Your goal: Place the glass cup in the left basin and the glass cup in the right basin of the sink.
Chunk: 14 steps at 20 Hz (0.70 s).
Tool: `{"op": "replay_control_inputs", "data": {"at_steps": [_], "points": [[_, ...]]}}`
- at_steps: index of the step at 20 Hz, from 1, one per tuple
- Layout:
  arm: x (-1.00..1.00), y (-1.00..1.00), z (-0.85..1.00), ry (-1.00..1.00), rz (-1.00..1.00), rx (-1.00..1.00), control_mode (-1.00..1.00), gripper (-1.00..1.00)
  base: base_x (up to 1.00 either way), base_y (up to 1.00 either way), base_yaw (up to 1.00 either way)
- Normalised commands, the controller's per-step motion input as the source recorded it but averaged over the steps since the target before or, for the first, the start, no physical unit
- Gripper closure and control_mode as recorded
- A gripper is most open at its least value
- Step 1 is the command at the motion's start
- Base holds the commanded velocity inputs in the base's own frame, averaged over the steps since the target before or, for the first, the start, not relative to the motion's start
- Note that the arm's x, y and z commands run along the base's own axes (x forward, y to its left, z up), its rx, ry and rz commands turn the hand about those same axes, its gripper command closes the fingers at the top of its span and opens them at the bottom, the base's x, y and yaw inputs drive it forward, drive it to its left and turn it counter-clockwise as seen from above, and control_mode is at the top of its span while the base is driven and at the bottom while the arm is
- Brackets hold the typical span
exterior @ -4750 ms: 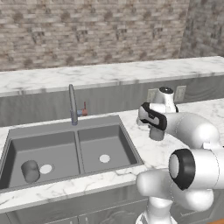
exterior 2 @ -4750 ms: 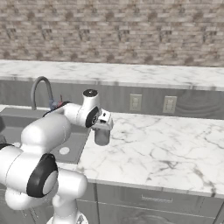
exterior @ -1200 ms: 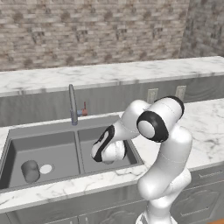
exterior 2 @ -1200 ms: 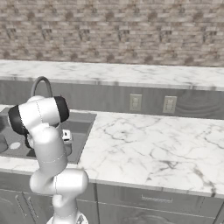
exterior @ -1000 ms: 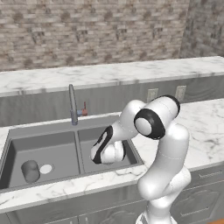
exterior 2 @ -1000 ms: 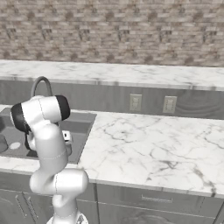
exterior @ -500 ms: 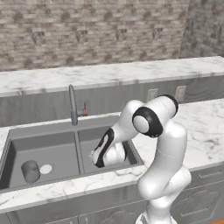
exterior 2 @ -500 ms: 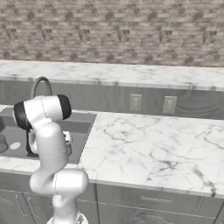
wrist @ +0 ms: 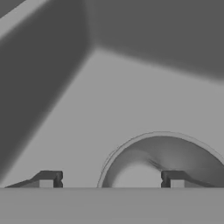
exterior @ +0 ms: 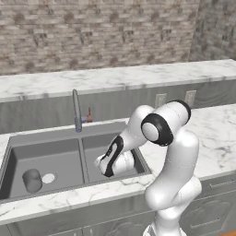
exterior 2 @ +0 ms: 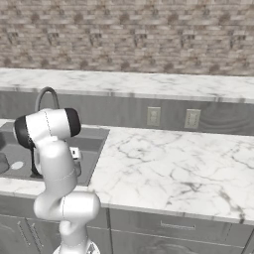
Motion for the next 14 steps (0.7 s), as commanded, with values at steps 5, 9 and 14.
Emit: {"op": "replay_control_inputs", "data": {"at_steps": [5, 9, 14], "points": [[-0.05, 0.07, 0.20, 0.03, -0.09, -0.01, -1.00, -1.00, 0.00, 0.00, 0.00], [-0.10, 0.05, 0.35, 0.09, -0.14, 0.00, -1.00, -1.00, 0.00, 0.00, 0.00], [-0.13, 0.06, 0.47, 0.04, -0.12, 0.00, -1.00, -1.00, 0.00, 0.00, 0.00]]}}
